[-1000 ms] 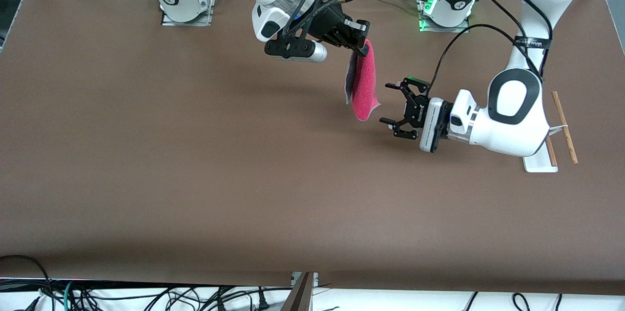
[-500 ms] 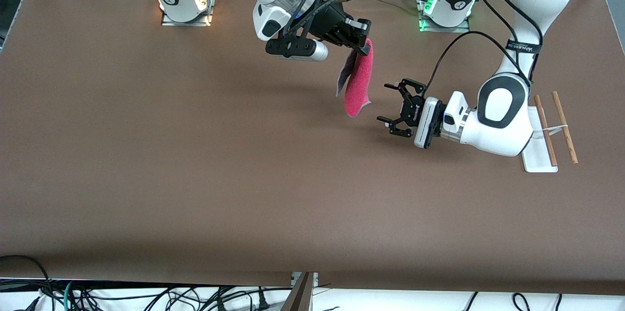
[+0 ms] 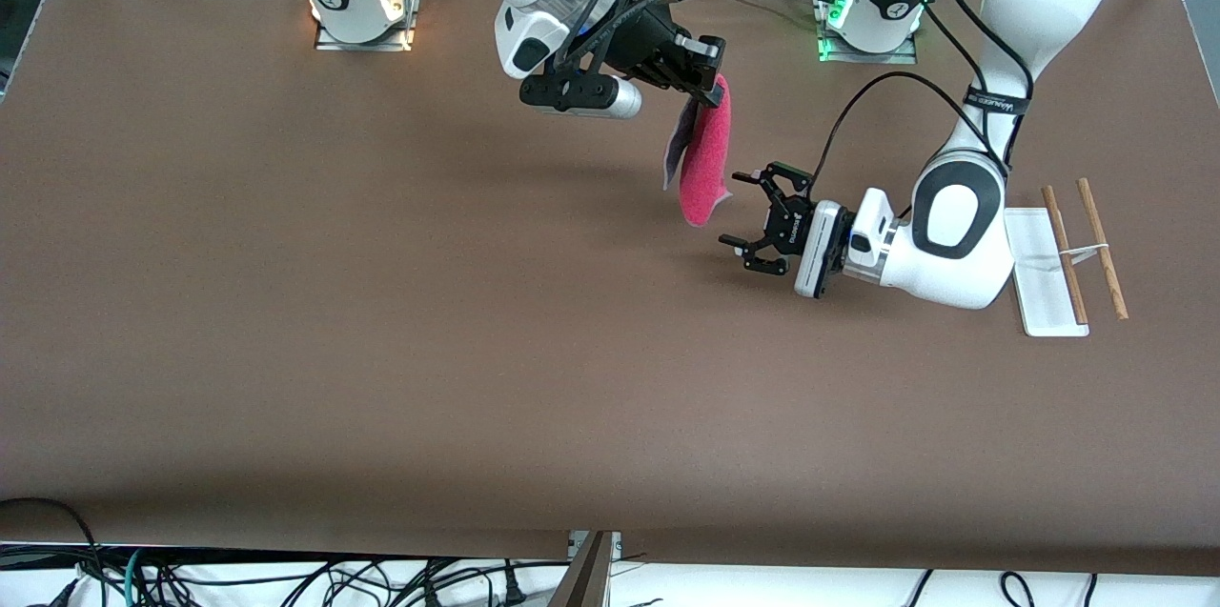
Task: Pass towel and hang on rack
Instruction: 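Close the left gripper on the hanging towel below the right gripper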
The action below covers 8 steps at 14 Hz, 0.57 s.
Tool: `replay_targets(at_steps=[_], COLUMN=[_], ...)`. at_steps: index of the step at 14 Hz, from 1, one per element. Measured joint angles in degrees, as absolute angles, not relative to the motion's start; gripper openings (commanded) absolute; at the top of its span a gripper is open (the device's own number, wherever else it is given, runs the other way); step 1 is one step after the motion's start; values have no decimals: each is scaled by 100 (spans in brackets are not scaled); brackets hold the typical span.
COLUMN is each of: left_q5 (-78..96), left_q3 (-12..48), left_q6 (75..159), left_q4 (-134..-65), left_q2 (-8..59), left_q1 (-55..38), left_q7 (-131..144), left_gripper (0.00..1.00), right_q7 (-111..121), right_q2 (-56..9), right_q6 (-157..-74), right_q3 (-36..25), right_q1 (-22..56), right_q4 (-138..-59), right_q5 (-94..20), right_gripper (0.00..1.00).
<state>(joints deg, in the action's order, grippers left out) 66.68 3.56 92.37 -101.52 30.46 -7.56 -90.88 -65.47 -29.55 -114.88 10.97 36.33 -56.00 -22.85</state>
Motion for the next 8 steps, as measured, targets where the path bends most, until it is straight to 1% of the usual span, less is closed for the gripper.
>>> replay_targets(at_steps=[4, 8], left_q5=[6890, 7207], left_q3=[432, 413], left_q6=[9152, 8661], left_q4=[-10263, -10266], left_q2=[3184, 3218], left_q1=[-815, -656], left_q7=[-9081, -8981], left_gripper=[100, 100], right_q7=[-6551, -6568], right_q2=[-2955, -2955], right_q6=[-11488, -11488], right_q3=[1097, 1097], right_q1=[3636, 3637], right_q4=[-5600, -5600], right_q5=[-2285, -2285], right_gripper=[0, 0])
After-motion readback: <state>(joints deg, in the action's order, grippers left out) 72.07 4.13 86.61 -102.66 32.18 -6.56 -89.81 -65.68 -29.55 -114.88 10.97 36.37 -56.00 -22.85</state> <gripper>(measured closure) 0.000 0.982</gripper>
